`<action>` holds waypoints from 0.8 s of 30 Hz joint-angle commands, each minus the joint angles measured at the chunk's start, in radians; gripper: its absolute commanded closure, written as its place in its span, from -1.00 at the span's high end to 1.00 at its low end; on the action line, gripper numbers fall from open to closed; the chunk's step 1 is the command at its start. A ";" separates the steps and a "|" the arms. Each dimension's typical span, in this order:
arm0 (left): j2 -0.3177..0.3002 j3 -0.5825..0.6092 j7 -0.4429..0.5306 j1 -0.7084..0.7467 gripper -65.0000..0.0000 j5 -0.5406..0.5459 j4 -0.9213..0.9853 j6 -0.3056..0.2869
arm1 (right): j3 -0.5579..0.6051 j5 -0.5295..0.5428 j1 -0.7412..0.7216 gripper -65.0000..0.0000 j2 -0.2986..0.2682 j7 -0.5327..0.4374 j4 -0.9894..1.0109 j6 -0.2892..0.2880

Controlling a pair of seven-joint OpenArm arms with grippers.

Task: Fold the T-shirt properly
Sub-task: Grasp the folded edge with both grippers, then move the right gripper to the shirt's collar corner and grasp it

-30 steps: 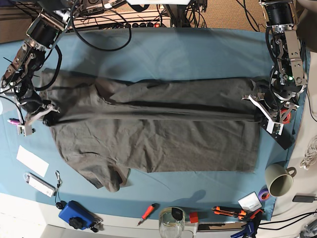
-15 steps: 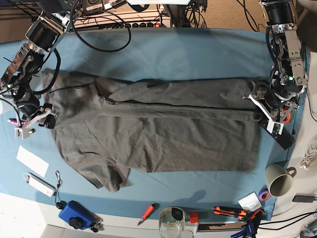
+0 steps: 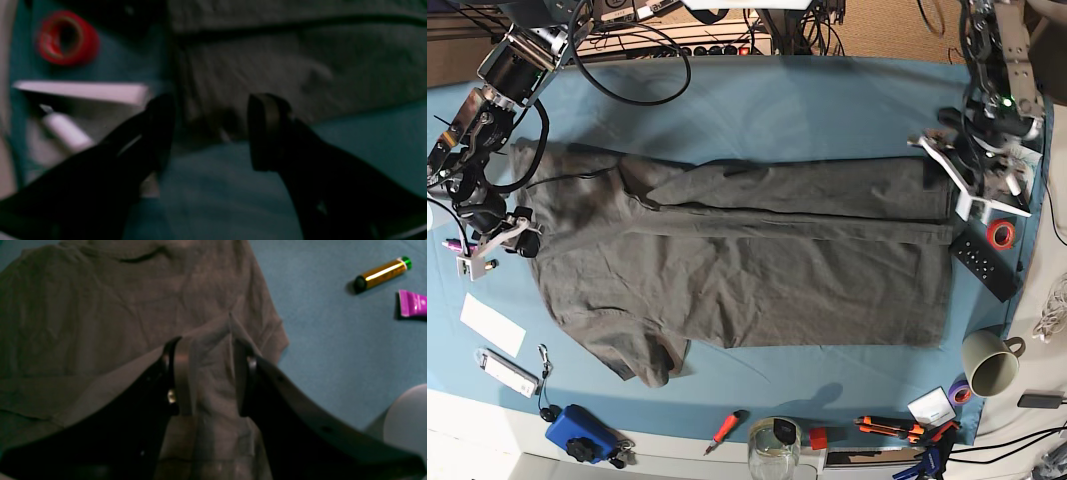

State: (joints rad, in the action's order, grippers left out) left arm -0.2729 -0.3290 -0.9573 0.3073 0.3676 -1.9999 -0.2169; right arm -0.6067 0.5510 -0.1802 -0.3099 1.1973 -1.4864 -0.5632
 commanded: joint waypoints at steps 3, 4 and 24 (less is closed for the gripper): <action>0.034 -0.003 0.053 -0.010 0.08 0.007 -0.018 0.000 | -0.004 0.015 -0.019 -0.41 -0.020 -0.009 -0.017 0.004; 0.046 -0.003 0.056 -0.011 0.08 0.007 -0.017 0.000 | -0.004 0.012 -0.019 -0.41 -0.020 -0.002 -0.017 0.004; 0.076 -0.013 0.010 -0.094 0.02 0.007 0.217 0.036 | -0.006 0.044 -0.019 -0.41 -0.041 0.042 -0.017 0.031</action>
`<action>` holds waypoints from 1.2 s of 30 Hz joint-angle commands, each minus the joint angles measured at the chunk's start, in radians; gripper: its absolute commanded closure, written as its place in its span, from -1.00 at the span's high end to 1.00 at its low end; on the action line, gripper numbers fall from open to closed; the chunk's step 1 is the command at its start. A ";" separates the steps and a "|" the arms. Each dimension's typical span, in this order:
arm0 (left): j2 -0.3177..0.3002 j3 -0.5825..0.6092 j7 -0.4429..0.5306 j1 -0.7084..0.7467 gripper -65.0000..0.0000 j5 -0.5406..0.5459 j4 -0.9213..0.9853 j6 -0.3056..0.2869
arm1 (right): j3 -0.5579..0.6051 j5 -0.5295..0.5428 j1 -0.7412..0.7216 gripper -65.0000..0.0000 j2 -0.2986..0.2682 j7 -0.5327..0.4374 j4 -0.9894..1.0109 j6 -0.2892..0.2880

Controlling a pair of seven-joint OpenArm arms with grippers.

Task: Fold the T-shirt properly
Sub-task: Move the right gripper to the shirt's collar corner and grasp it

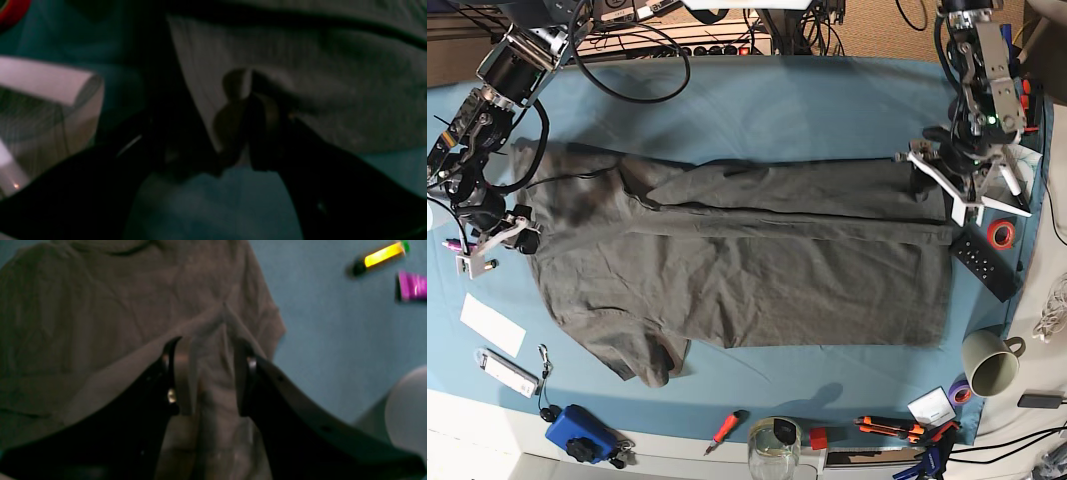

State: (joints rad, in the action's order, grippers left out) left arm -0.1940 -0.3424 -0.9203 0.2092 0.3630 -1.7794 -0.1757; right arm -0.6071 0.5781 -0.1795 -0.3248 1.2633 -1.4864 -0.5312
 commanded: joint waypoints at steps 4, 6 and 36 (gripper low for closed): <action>-0.003 0.000 -0.039 0.005 -0.03 0.011 -0.003 -0.004 | -0.091 0.077 -0.019 -0.41 -0.045 0.005 -0.017 -0.002; -0.003 0.000 -0.042 0.005 -0.03 0.011 -0.003 -0.005 | -0.152 0.117 -0.006 -0.41 -0.058 0.018 -0.017 -0.002; -0.003 0.000 -0.053 0.005 -0.03 0.060 -0.004 -0.008 | -0.210 0.075 0.218 -0.41 0.031 0.008 -0.003 0.075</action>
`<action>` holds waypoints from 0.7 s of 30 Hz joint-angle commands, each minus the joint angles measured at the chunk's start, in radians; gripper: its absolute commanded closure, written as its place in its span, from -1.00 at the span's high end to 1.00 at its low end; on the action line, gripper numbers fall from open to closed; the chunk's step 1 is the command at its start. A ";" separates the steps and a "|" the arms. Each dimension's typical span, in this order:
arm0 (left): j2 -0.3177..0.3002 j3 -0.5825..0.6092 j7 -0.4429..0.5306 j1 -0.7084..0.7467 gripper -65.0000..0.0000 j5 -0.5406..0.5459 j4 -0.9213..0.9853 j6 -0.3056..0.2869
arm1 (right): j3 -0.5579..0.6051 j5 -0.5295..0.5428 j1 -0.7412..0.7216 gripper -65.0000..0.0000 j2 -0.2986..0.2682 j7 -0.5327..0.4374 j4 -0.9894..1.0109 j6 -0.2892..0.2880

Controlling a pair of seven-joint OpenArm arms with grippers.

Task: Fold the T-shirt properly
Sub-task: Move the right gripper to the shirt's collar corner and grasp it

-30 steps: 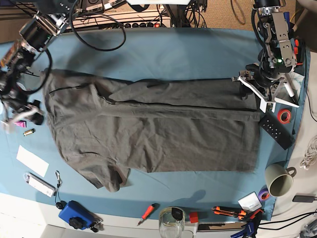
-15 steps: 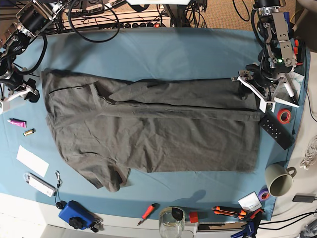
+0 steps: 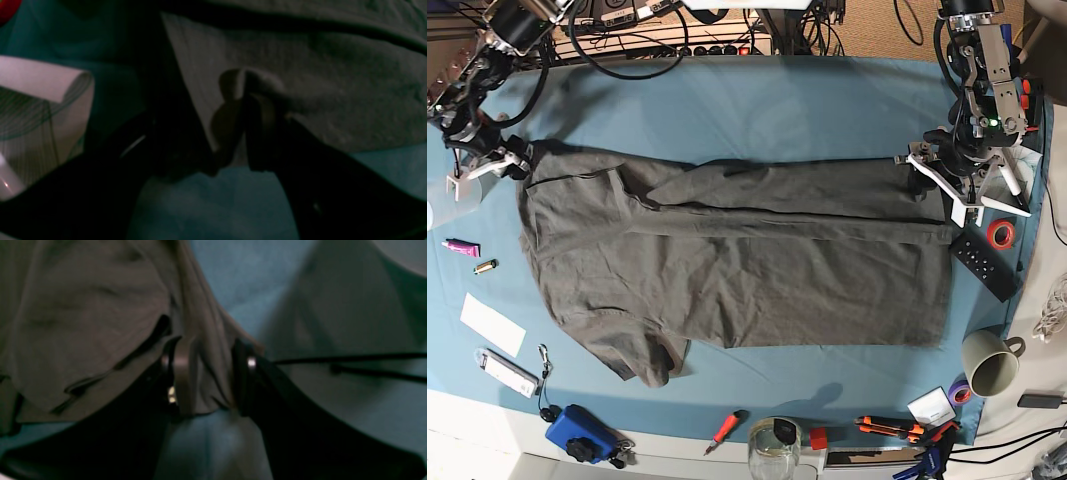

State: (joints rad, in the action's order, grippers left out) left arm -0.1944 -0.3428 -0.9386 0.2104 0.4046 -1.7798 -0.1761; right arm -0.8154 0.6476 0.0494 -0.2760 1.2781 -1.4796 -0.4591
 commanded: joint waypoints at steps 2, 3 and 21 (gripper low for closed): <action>-0.003 0.001 -0.034 0.003 -0.03 0.019 -0.003 -0.008 | -0.002 0.006 -0.011 -0.41 -0.015 -0.009 0.023 0.008; -0.003 0.001 -0.034 0.003 -0.03 0.019 -0.003 -0.008 | -0.002 0.006 -0.011 -0.41 -0.018 -0.014 0.045 0.008; -0.004 0.001 -0.034 0.003 -1.00 0.013 -0.003 -0.008 | -0.002 0.010 -0.042 -1.00 -0.038 -0.038 0.189 -0.082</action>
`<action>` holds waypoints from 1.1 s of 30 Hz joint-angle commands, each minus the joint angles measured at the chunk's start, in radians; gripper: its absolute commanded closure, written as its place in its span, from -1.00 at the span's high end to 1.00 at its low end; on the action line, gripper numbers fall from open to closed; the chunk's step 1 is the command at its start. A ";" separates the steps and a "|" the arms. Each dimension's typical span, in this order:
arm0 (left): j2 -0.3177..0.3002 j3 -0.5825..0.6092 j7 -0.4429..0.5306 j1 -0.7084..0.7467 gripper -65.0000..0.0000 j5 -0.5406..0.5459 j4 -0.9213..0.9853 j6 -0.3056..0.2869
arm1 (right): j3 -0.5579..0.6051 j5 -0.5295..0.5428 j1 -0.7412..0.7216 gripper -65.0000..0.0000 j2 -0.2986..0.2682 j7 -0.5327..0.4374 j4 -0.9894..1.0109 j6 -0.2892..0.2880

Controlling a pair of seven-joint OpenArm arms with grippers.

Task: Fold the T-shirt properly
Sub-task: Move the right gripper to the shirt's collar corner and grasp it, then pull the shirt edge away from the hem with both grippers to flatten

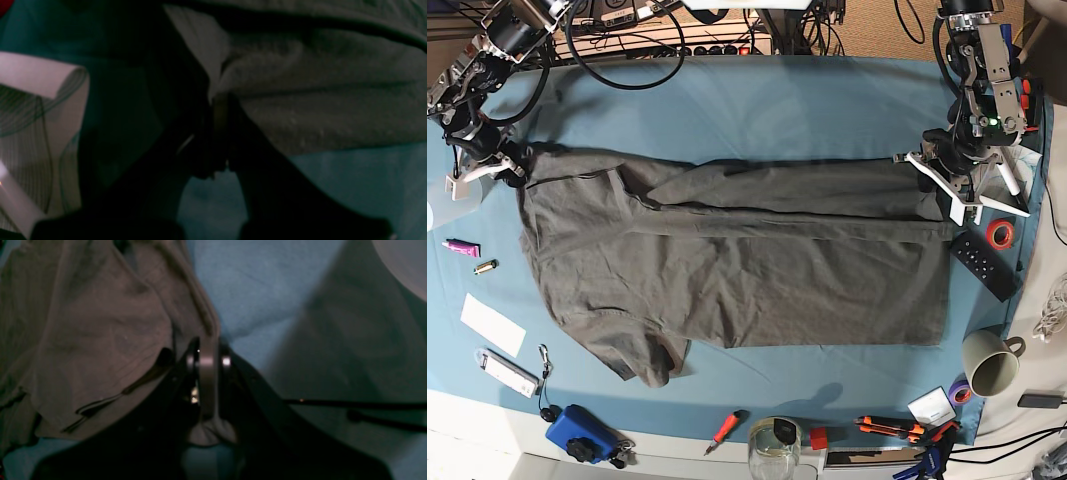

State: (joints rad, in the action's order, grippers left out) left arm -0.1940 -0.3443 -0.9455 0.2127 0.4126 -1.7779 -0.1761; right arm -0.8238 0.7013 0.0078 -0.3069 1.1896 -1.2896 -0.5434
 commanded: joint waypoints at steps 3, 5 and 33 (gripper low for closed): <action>-0.011 0.000 -0.030 0.001 -1.00 -0.018 -0.009 -0.007 | 0.006 -0.044 -0.006 -1.00 -0.031 0.047 -0.046 0.001; -0.023 0.000 -0.034 0.001 -1.00 -0.019 -0.014 -0.007 | 0.006 -0.044 -0.008 -1.00 -0.047 0.047 -0.088 0.001; -0.106 -0.006 -0.072 0.138 -1.00 -0.063 -0.143 -0.007 | 0.005 -0.040 0.052 -1.00 -0.079 0.127 -0.203 0.023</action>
State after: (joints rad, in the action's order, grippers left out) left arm -0.2855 -0.3408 -1.0138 0.3515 0.3740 -1.9041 -0.1905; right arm -0.8112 0.6556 0.0700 -0.3599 1.3350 -1.4742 -0.5232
